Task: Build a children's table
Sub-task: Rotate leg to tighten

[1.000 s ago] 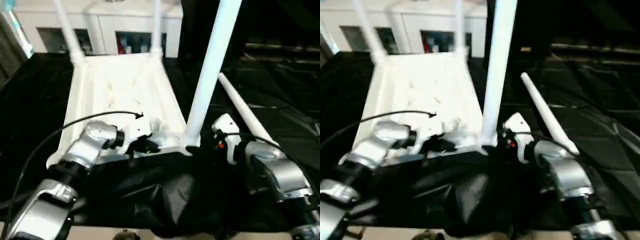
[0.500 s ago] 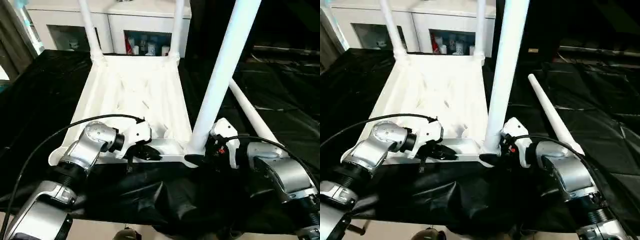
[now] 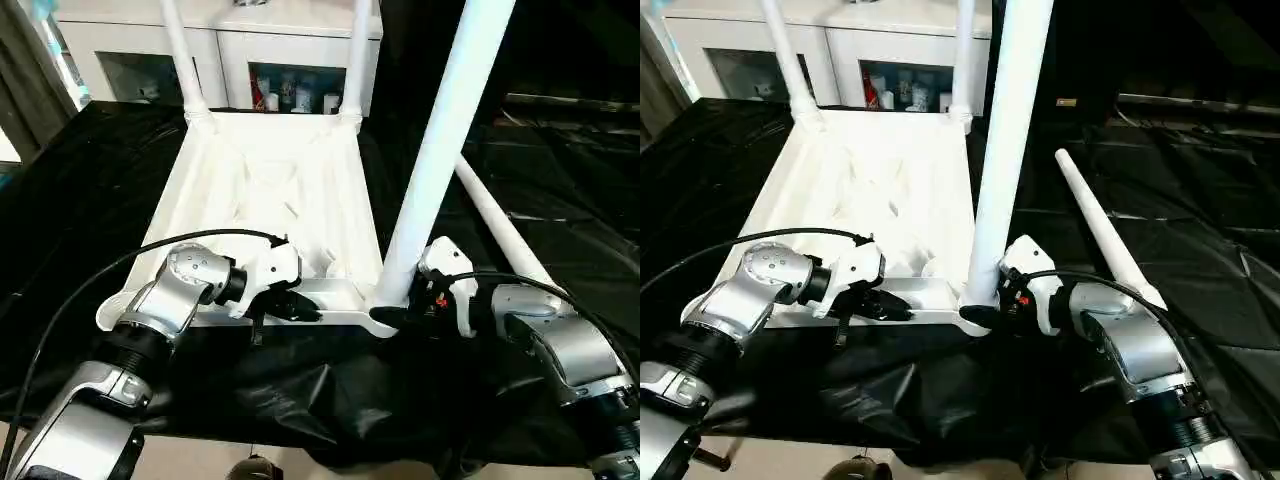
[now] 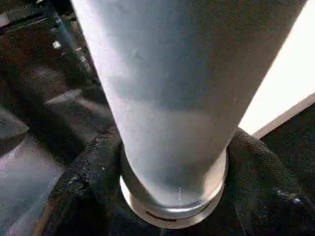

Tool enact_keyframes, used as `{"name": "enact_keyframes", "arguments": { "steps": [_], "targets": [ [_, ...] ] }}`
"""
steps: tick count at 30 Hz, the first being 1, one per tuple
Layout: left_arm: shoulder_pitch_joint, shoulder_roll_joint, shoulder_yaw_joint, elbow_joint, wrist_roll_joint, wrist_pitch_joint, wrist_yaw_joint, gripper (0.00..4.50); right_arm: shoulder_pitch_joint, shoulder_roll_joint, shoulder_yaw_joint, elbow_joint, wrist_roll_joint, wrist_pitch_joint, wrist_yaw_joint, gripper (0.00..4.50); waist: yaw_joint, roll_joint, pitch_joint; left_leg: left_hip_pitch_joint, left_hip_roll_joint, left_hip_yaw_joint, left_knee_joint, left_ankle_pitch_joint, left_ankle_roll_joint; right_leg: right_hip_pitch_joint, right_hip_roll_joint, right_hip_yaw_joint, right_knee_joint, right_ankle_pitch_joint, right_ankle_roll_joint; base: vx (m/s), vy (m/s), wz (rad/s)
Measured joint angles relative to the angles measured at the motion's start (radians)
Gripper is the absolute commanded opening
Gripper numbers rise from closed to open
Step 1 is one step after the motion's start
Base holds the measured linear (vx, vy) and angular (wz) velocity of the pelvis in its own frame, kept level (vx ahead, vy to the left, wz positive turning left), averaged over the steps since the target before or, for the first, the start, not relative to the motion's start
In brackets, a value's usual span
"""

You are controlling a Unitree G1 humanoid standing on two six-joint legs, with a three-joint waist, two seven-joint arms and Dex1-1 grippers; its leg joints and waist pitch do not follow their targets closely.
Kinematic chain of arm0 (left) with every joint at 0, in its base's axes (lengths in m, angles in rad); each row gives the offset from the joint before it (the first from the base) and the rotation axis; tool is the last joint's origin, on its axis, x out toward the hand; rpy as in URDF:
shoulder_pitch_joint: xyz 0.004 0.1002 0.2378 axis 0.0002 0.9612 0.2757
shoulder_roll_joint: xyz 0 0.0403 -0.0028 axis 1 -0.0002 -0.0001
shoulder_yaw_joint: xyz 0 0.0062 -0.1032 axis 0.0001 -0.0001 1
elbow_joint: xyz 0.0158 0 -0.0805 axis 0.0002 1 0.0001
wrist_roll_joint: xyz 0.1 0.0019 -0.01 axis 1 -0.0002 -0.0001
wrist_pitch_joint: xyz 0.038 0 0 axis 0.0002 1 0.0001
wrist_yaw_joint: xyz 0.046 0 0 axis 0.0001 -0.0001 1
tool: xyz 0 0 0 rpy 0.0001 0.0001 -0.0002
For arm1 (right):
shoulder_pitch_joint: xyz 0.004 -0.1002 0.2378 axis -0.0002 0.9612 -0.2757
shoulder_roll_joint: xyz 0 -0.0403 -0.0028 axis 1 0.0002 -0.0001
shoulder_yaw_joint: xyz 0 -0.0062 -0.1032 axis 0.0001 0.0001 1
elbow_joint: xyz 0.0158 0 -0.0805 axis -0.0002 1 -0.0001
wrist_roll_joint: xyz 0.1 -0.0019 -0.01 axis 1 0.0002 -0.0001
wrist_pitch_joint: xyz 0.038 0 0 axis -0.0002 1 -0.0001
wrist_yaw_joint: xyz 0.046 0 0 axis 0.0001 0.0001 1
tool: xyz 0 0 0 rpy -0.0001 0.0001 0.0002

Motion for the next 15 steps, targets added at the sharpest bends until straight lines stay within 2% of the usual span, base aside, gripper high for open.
{"name": "enact_keyframes", "arguments": {
  "steps": [3, 6, 7, 8, 10, 12, 13, 14, 15],
  "targets": [
    [-0.001, -0.022, 0.014, 0.015, 0.01, 0.029, 0.071, 0.0, -0.003, 0.071, -0.03, 0.041, -0.016, 0.002, -0.121, 2.69, -0.015, 0.001, -0.001, 0.004, 0.0, 0.0, 0.0, 0.0, 0.0, 0.002, 0.0, 0.0, 0.0, -0.001, 0.002, 0.0, 0.0, 0.0],
    [-0.024, -0.089, 0.027, 0.047, 0.05, 0.092, 0.214, 0.0, -0.045, 0.214, -0.099, 0.131, -0.042, 0.014, -0.36, 2.68, -0.036, 0.001, -0.001, 0.014, -0.001, -0.003, 0.0, 0.0, -0.001, 0.008, -0.001, -0.002, -0.001, -0.002, 0.003, -0.018, 0.002, -0.04],
    [-0.035, -0.121, 0.027, 0.056, 0.063, 0.119, 0.265, 0.0, -0.065, 0.257, -0.126, 0.163, -0.051, 0.016, -0.45, 2.68, -0.047, 0.001, -0.001, 0.014, -0.001, -0.008, 0.0, 0.0, -0.001, 0.009, -0.001, -0.007, -0.006, -0.002, 0.004, -0.063, 0.016, -0.15],
    [-0.037, -0.136, 0.026, 0.056, 0.068, 0.128, 0.287, 0.0, -0.074, 0.27, -0.135, 0.174, -0.055, 0.019, -0.486, 2.68, -0.051, 0.002, -0.001, 0.014, -0.001, -0.012, -0.001, 0.0, -0.001, 0.011, -0.001, -0.013, -0.013, -0.002, 0.004, -0.063, 0.016, -0.15],
    [-0.039, -0.17, 0.028, 0.064, 0.072, 0.162, 0.34, 0.0, -0.086, 0.31, -0.155, 0.204, -0.065, 0.012, -0.572, 2.68, -0.058, 0.006, 0.0, 0.017, 0.001, -0.028, -0.004, 0.0, -0.001, 0.024, -0.002, -0.034, -0.035, -0.003, 0.004, 0.0, 0.0, 0.0],
    [-0.04, -0.204, 0.035, 0.065, 0.079, 0.205, 0.392, 0.0, -0.104, 0.359, -0.183, 0.241, -0.079, -0.004, -0.658, 2.68, -0.063, 0.01, 0.001, 0.019, 0.003, -0.035, -0.004, -0.001, -0.002, 0.031, -0.002, -0.047, -0.046, -0.003, 0.004, 0.0, 0.0, 0.0],
    [-0.04, -0.22, 0.038, 0.064, 0.081, 0.226, 0.419, 0.0, -0.116, 0.374, -0.187, 0.262, -0.085, -0.014, -0.697, 2.68, -0.066, 0.015, 0.003, 0.021, 0.006, -0.034, -0.005, -0.001, -0.002, 0.041, -0.002, -0.052, -0.052, -0.004, 0.004, 0.0, 0.0, 0.0],
    [-0.043, -0.23, 0.038, 0.064, 0.085, 0.237, 0.433, 0.0, -0.12, 0.384, -0.192, 0.271, -0.091, -0.022, -0.72, 2.68, -0.065, 0.018, 0.005, 0.02, 0.006, -0.032, -0.008, -0.001, -0.002, 0.043, -0.002, -0.05, -0.044, -0.009, 0.002, 0.0, 0.0, 0.0],
    [-0.044, -0.24, 0.04, 0.064, 0.09, 0.246, 0.445, 0.0, -0.125, 0.392, -0.196, 0.286, -0.1, -0.036, -0.736, 2.68, -0.061, 0.017, 0.006, 0.018, 0.006, -0.023, -0.011, -0.001, -0.002, 0.036, -0.002, -0.044, -0.013, -0.035, -0.012, -0.064, 0.004, 0.05]
  ]
}}
